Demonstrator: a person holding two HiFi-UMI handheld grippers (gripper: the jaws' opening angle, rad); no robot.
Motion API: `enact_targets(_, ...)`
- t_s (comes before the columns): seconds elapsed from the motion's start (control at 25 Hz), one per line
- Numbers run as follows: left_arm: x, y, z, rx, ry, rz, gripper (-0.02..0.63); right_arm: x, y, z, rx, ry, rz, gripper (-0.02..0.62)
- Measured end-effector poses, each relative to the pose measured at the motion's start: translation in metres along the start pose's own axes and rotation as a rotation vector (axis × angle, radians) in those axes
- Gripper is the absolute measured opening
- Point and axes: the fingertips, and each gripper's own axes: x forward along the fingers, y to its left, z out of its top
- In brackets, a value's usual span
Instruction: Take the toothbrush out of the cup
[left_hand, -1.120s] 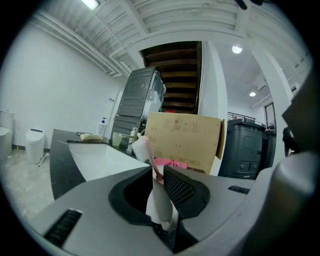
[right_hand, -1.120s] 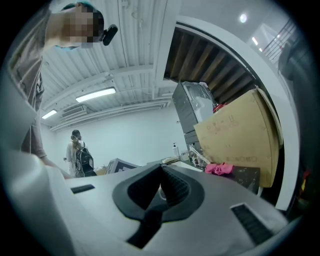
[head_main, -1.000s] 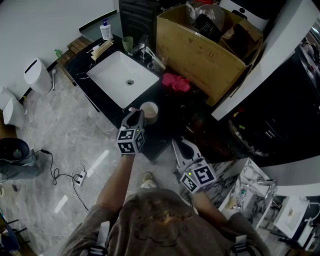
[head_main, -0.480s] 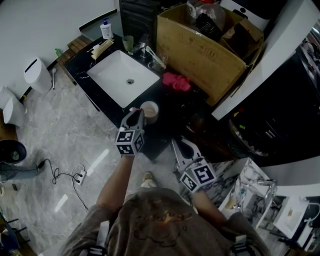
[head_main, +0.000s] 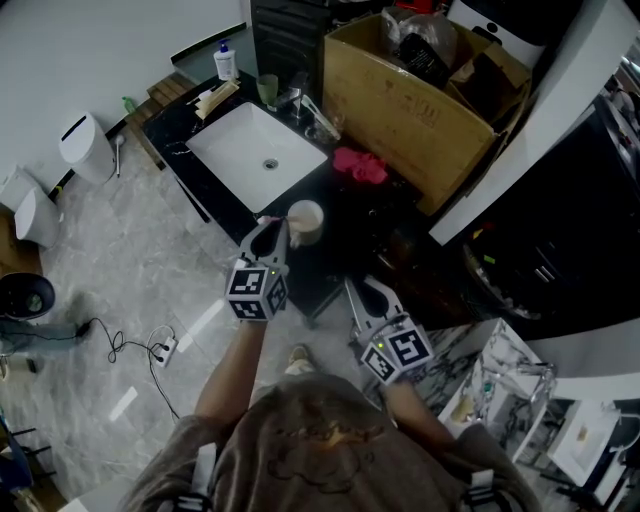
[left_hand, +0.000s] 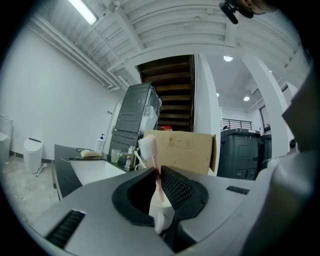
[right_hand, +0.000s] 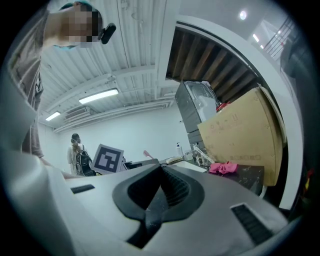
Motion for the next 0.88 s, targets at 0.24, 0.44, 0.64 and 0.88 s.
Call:
enact_targets(0.24,-0.041,-0.012,0.054,0.015,-0.057,-0.003,0.035,-0.012,0.009,-0.003,0.002,-0.002,0.009,0.006)
enact_targets(0.44,-0.063,-0.020,0.078,0.015,-0.043,-0.013,0.035,-0.025,0.021,-0.003,0.000,-0.010,0.017,0.006)
enact_targets(0.64,-0.094,-0.039,0.088,0.017,-0.045,-0.012,0.034,-0.049,0.035,-0.002,-0.011,-0.008,0.038,0.006)
enact_targets(0.88,-0.159,-0.068,0.082,0.017,-0.042,-0.008,0.034,-0.088,0.058,-0.017,-0.010,0.003,0.078,0.006)
